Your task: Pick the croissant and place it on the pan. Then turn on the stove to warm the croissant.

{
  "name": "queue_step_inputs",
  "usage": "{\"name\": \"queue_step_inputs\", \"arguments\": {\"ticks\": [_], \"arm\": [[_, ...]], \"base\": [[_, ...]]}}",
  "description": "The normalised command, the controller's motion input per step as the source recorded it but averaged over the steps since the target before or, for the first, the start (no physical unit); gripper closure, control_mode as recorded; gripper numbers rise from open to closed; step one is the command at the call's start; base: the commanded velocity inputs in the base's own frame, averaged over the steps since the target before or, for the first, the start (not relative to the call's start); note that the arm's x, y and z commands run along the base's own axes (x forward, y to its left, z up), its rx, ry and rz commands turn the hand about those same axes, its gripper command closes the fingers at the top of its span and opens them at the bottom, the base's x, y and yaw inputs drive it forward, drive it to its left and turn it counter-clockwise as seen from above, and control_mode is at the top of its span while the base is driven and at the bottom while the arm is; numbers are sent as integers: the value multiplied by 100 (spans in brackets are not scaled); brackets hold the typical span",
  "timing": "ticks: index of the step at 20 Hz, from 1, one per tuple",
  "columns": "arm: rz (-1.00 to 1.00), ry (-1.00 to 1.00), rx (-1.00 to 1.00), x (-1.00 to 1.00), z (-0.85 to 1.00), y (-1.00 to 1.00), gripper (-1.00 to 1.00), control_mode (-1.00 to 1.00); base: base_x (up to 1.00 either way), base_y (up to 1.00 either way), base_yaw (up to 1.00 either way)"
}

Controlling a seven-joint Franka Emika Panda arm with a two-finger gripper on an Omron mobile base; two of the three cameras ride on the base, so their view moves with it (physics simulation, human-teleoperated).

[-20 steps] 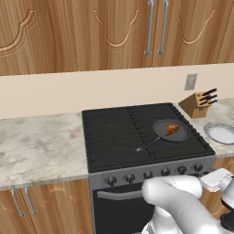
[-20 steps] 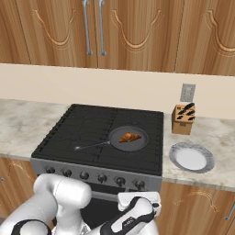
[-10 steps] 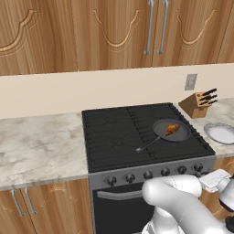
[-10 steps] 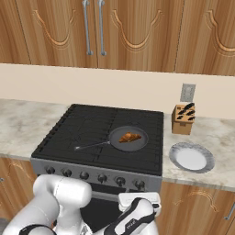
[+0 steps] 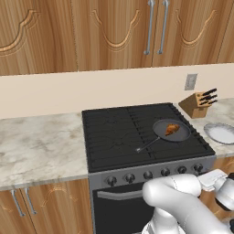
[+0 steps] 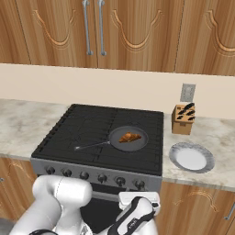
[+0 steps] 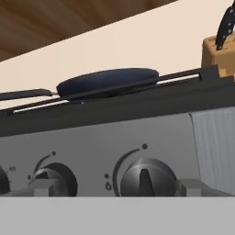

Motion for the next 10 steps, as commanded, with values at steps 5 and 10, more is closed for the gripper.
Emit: {"name": "queue_step_inputs", "arguments": {"ticks": [5, 10], "arm": [[-2, 0, 3, 17, -4, -1, -100, -100], [-4, 0, 4, 16, -2, -10, -100, -100]], "base": [[0, 0, 0], [0, 0, 0]]}}
